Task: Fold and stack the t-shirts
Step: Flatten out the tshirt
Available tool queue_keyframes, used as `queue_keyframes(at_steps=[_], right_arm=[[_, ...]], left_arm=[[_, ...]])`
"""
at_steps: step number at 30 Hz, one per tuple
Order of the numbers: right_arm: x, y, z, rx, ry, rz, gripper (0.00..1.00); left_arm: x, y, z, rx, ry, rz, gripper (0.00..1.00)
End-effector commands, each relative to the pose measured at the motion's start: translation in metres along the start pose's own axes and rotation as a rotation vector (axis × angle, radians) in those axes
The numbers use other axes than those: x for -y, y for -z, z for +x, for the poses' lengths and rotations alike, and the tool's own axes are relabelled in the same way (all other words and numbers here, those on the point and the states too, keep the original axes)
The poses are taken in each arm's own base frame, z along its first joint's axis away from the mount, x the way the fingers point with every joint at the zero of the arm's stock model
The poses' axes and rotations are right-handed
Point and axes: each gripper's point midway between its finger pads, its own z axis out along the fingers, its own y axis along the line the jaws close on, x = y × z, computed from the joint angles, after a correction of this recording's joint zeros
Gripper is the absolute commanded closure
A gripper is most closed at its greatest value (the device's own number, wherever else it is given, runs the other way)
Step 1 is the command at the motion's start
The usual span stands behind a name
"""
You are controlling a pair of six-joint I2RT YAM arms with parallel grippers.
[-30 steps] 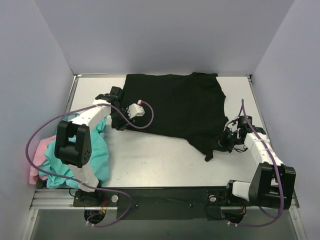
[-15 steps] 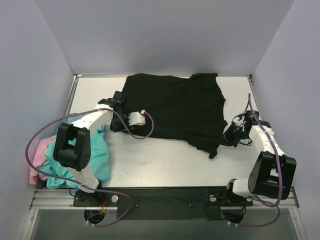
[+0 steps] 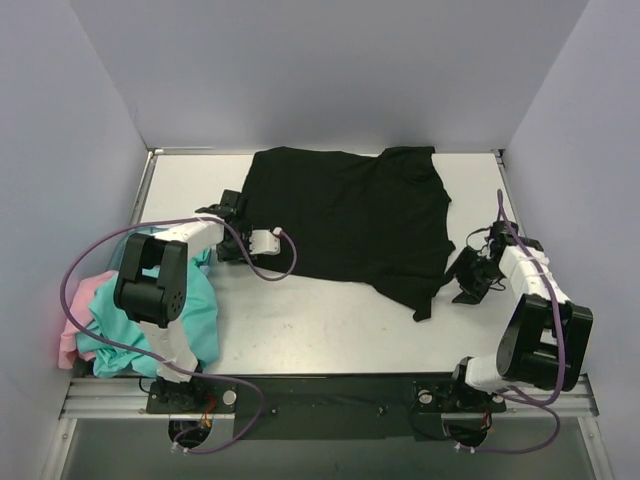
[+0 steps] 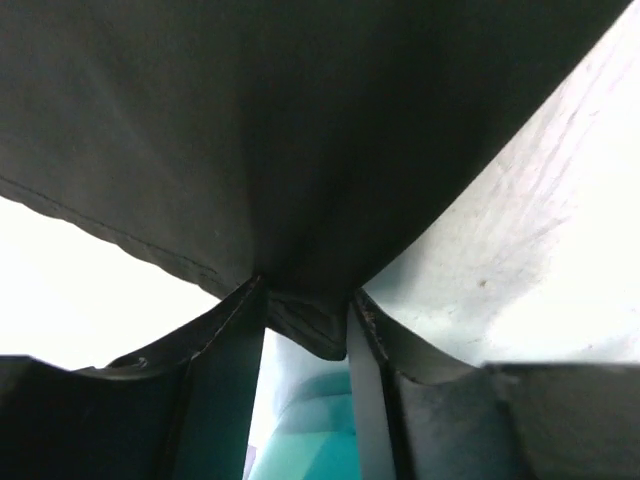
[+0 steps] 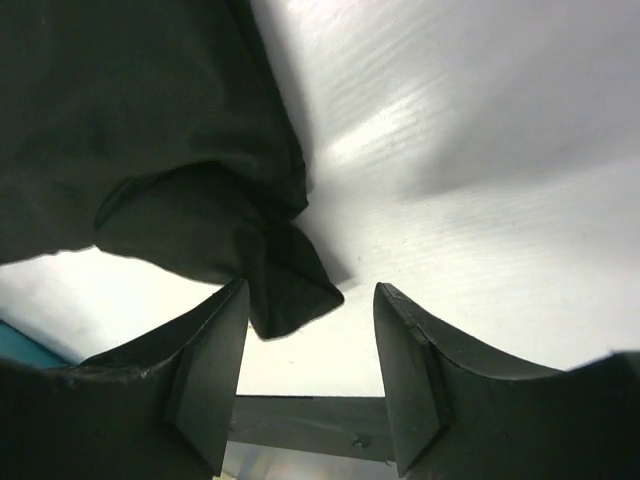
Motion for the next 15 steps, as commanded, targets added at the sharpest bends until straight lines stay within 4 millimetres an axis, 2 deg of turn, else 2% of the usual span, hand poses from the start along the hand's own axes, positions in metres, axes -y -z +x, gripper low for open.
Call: queue_keyframes(at_steps=[1,3,4,6,11,13,15], right_arm=[[0.003,0.019,0.031,-0.008,0.068,0.087,0.51],[0.0,0.017,0.05,-0.03,0.06,0.073,0.51],[0.001,0.017,0.06,-0.031,0.067,0.069,0.51],[0.001,0.018,0.068,-0.009,0.054,0.074,0.51],[-0.002,0.007,0.079,0.025,0.124,0.123,0.49],[0.0,-0.009,0.079,0.011,0.117,0.141,0.5],[0.003,-0.025,0.08,-0.02,0.114,0.162,0.56]], left_arm=[[-0.002,-0.001,0.002,0.047,-0.011,-0.023,0.61],[0.006,0.002,-0.004,0.09,-0.013,-0.003,0.76],[0.008,0.005,-0.008,0.115,-0.015,0.0,0.86],[0.012,0.009,-0.012,0.141,-0.006,0.015,0.97],[0.01,0.022,-0.019,0.188,0.014,-0.002,1.0],[0.007,0.026,-0.022,0.204,0.031,-0.014,1.0],[0.005,0.031,-0.023,0.216,0.051,-0.022,1.0]])
